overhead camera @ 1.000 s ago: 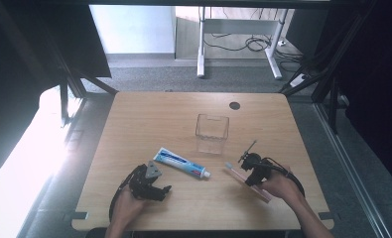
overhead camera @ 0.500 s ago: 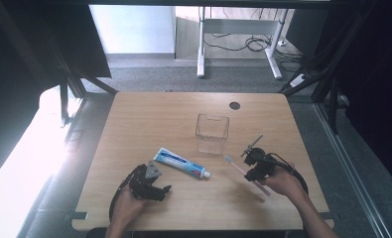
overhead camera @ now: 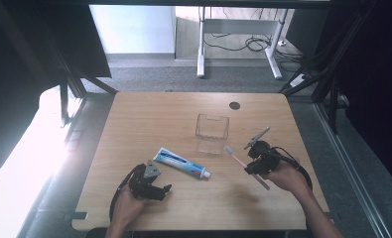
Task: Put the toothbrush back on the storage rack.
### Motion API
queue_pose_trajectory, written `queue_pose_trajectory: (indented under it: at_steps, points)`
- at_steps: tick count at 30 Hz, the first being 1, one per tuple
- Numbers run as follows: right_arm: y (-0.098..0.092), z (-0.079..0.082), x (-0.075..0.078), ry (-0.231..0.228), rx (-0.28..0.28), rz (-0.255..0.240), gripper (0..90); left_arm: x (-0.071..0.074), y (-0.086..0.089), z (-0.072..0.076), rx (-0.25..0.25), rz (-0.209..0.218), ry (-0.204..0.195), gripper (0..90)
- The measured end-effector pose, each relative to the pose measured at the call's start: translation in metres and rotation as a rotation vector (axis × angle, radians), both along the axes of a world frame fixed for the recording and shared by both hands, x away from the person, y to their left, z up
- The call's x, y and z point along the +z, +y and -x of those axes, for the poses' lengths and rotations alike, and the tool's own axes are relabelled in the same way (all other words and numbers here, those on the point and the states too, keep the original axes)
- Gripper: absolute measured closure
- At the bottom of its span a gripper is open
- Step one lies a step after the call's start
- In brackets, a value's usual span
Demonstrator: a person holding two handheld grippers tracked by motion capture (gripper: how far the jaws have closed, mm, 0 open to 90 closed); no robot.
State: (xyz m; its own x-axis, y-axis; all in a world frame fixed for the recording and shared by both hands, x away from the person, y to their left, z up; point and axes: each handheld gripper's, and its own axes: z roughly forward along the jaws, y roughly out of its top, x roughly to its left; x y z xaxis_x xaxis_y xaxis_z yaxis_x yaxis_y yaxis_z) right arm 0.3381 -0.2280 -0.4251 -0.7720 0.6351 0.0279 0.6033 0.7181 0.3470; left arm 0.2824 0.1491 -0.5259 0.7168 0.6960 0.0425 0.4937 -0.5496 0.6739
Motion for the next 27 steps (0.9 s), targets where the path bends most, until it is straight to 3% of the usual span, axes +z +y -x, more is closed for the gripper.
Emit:
queue_pose_trajectory:
  at_steps: [14, 27]
  points:
    - [0.007, -0.011, 0.024, -0.054, -0.009, -0.063, 79.4, 0.0, 0.0, 0.0, -0.009, -0.007, -0.008, 13.0]
    - [0.016, -0.023, 0.029, -0.083, -0.02, -0.125, 79.4, -0.001, -0.001, 0.0, -0.018, -0.017, -0.015, 13.0]
